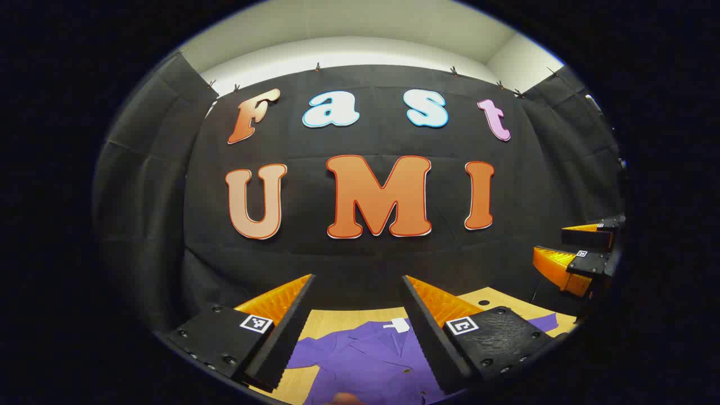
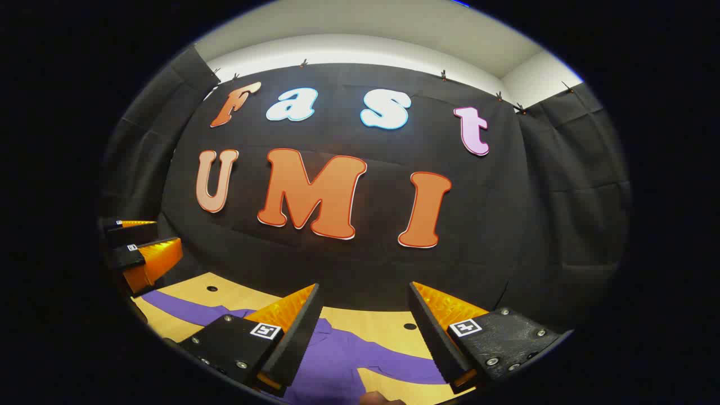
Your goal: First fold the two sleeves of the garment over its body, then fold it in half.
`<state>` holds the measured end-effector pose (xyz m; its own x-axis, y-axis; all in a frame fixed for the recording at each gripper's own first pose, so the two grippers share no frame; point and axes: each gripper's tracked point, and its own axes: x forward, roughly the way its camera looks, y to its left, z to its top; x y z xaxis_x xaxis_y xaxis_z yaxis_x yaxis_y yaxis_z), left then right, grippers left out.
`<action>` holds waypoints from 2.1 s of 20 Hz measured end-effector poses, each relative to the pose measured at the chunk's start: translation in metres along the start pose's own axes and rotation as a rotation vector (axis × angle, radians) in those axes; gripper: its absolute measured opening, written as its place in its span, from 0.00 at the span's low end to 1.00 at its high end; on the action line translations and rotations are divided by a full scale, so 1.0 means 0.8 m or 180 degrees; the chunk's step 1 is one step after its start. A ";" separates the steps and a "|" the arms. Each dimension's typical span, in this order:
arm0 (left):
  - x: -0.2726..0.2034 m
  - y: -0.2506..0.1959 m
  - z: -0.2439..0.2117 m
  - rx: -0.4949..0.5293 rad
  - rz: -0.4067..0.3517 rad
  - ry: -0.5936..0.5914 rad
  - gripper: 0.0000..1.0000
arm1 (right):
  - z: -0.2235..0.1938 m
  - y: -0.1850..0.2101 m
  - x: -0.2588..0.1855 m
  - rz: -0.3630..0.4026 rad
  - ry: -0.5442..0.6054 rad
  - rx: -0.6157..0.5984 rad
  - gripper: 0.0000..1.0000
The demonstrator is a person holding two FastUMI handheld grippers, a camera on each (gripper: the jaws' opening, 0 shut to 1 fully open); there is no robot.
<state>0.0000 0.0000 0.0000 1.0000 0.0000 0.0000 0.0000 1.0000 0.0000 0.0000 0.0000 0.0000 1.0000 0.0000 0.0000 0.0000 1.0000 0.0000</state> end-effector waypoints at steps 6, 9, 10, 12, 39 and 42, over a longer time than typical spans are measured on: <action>0.008 -0.033 -0.004 0.0025 -0.0114 0.0025 0.96 | -0.016 0.009 0.005 0.0091 0.0073 0.0005 0.93; 0.007 -0.045 -0.003 0.0090 -0.0155 0.0014 0.96 | -0.021 0.003 0.009 0.0071 0.0080 0.0007 0.93; 0.005 -0.049 -0.002 0.0120 -0.0162 0.0013 0.96 | -0.024 0.005 0.010 0.0102 0.0100 0.0039 0.93; 0.005 -0.058 -0.007 0.0134 -0.0210 0.0059 0.96 | -0.025 0.014 0.012 0.0240 0.0130 0.0078 0.93; 0.005 -0.085 -0.014 0.0361 0.0149 0.0206 0.96 | -0.394 -0.339 0.021 -0.1339 0.2561 0.0894 0.94; 0.004 -0.085 -0.024 0.0400 0.0277 0.0320 0.95 | -0.461 -0.364 0.008 -0.1312 0.3247 0.1012 0.94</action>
<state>0.0029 -0.0683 -0.0195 0.9912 0.0928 -0.0944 -0.0802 0.9883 0.1294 0.0067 -0.2909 -0.3690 0.4580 -0.1826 -0.8700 0.4730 0.8787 0.0646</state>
